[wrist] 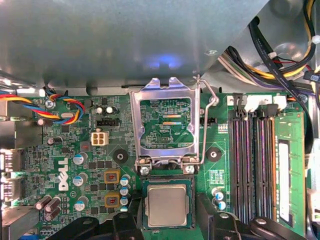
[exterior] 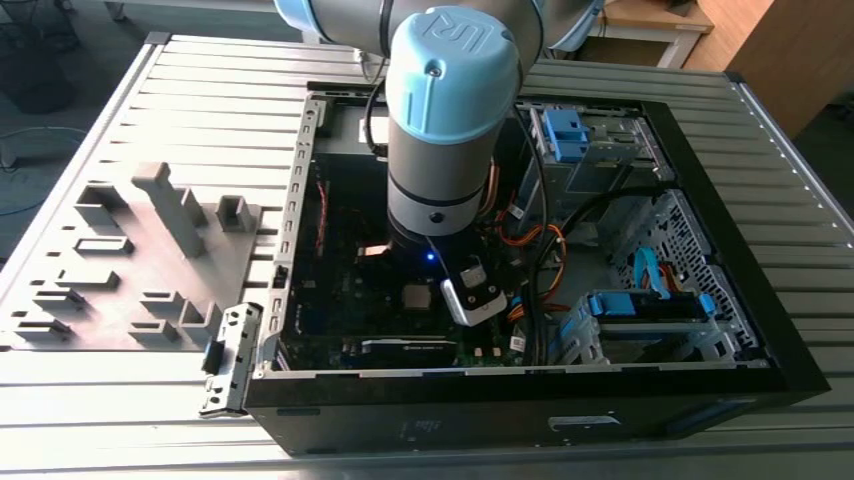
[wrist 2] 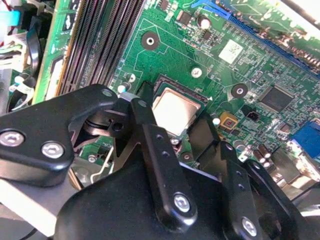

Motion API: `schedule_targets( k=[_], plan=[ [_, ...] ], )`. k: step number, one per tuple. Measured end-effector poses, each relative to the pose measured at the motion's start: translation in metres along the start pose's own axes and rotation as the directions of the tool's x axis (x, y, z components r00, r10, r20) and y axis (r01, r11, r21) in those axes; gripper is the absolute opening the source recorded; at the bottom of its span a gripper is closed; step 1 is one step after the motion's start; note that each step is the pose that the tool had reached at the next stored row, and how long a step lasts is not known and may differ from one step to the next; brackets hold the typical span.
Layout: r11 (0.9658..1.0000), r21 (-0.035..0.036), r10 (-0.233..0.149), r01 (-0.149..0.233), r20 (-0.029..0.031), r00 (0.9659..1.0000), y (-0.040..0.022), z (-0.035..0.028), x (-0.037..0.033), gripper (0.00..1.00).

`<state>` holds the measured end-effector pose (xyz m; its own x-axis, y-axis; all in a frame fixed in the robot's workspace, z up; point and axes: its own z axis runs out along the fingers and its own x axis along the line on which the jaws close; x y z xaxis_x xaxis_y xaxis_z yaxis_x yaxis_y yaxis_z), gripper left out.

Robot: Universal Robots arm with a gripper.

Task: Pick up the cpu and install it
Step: 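Place the cpu into insertion slot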

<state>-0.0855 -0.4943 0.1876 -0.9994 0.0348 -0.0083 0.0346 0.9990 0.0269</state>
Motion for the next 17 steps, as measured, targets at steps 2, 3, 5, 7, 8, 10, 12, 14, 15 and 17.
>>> schedule_targets(
  k=[2, 3, 5, 7, 8, 10, 12, 14, 15, 17],
  plan=[
    [1.0000, 0.0008, 0.000, 0.000, 0.0001, 1.0000, 0.0000, -0.0001, 0.0000, 0.54],
    [1.0000, 0.0010, 0.000, 0.000, 0.0001, 1.0000, 0.0000, -0.0002, 0.0000, 0.54],
    [1.0000, 0.0011, 0.000, 0.000, 0.0001, 1.0000, 0.0000, -0.0004, -0.0001, 0.54],
    [1.0000, 0.0010, 0.000, 0.000, 0.0001, 1.0000, 0.0000, -0.0013, -0.0001, 0.54],
    [1.0000, 0.0014, 0.000, 0.000, 0.0000, 1.0000, -0.0001, -0.0022, -0.0001, 0.54],
    [1.0000, 0.0014, 0.000, 0.000, -0.0001, 1.0000, 0.0000, -0.0040, -0.0002, 0.54],
    [1.0000, 0.0011, 0.000, 0.000, 0.0000, 1.0000, 0.0001, -0.0039, -0.0002, 0.54],
    [1.0000, 0.0011, -0.001, 0.001, 0.0000, 1.0000, 0.0001, -0.0039, -0.0001, 0.54],
    [1.0000, 0.0011, -0.003, 0.003, 0.0001, 1.0000, 0.0000, -0.0038, -0.0001, 0.54],
    [0.9999, 0.0011, -0.011, 0.011, 0.0000, 0.9999, 0.0000, -0.0031, -0.0001, 0.54]
  ],
)
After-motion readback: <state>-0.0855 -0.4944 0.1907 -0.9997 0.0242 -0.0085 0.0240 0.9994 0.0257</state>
